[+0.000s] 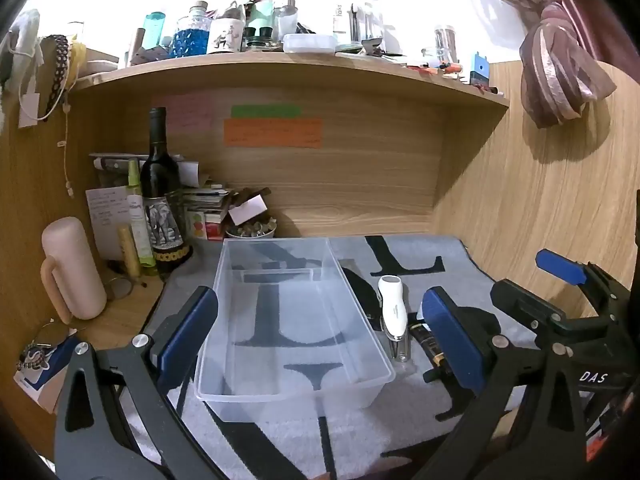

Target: Organize rigid objects

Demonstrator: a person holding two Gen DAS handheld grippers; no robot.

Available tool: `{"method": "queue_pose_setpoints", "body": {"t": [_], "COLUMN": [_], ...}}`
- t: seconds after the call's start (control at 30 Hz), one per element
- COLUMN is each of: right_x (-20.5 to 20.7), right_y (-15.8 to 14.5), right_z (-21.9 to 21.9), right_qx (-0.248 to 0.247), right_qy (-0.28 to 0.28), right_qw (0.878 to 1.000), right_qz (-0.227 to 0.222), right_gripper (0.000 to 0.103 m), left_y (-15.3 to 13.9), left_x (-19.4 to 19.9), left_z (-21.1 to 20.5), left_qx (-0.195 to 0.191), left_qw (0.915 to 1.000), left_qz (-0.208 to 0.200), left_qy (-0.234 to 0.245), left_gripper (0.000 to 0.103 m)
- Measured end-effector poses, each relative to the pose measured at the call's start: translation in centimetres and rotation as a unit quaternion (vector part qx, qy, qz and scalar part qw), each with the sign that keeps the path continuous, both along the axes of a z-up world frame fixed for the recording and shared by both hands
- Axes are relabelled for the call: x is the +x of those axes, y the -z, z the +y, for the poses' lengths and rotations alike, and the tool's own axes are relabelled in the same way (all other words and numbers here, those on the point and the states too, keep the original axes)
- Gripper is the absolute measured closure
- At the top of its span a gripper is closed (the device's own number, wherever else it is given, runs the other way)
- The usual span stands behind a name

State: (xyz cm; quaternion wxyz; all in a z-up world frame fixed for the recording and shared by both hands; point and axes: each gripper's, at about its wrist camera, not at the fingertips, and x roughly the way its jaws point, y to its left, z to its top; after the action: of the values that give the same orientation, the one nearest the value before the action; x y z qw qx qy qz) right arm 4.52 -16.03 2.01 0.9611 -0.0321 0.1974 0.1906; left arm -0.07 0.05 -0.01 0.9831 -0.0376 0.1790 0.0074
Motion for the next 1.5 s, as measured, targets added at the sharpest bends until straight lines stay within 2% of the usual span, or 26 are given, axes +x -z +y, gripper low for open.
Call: {"method": "queue_pose_setpoints", "body": {"t": [0.47, 1.5], "right_x": [0.7, 0.9], "right_y": [0.1, 0.1], "right_z": [-0.2, -0.1], "right_qx": [0.003, 0.005], "right_qy": [-0.001, -0.001], "right_qw": [1.0, 1.0], "right_qz": [0.004, 0.003], "right_gripper": [0.0, 0.0], "left_y": [-0.1, 0.4], "left_x": [0.8, 1.2], "left_z": [-1.1, -0.7], "left_qx": [0.019, 0.016], "left_qw": [0.9998, 0.9999], "left_qz": [0.001, 0.002], "left_qy": [0.0, 0.005], "left_gripper": [0.0, 0.0]}}
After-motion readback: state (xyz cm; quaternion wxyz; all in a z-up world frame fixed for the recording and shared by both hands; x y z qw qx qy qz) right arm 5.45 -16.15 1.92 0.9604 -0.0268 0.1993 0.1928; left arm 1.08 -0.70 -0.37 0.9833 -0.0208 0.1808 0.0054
